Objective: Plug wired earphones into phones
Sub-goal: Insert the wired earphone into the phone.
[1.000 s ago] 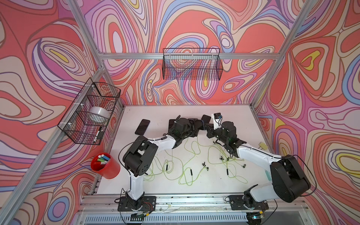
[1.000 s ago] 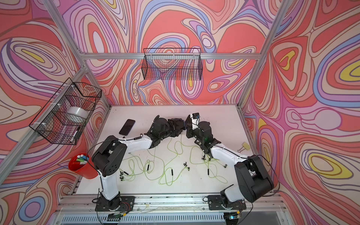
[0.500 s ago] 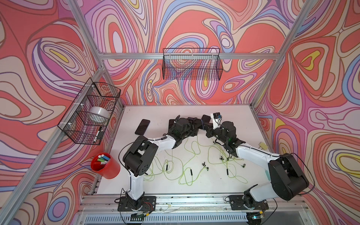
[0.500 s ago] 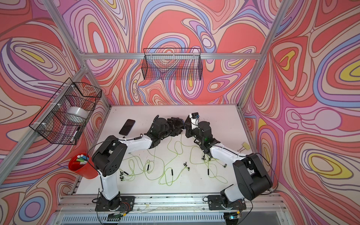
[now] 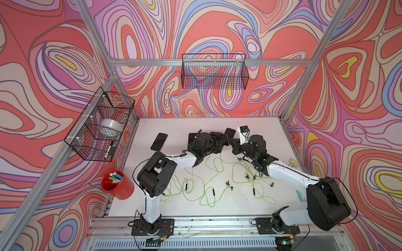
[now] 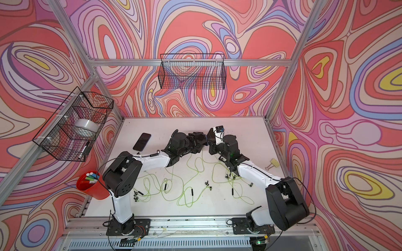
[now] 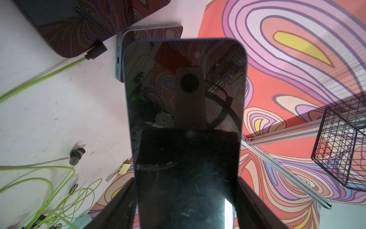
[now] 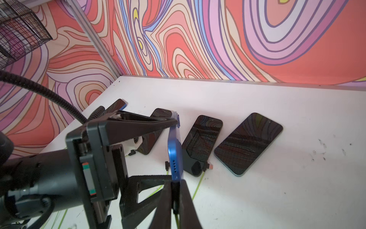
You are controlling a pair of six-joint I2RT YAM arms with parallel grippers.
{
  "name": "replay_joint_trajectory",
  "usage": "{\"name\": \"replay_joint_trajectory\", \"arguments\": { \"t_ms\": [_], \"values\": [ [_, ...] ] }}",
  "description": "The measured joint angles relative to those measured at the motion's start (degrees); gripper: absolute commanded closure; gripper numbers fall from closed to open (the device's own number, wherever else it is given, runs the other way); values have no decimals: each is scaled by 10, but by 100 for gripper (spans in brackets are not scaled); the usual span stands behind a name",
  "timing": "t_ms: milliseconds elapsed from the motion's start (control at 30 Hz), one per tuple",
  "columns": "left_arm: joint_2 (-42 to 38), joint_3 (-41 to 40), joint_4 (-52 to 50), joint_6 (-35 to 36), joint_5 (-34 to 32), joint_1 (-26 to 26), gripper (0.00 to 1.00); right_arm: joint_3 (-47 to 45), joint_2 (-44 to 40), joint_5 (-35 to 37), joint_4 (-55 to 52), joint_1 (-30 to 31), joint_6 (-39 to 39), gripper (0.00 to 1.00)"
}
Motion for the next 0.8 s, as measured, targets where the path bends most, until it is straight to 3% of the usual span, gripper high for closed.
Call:
{"name": "replay_joint_trajectory", "arguments": {
  "t_ms": [800],
  "values": [
    [0,0,3,0,4,-2,100,-15,-31,-26,4,-21,-14,100]
  ]
}}
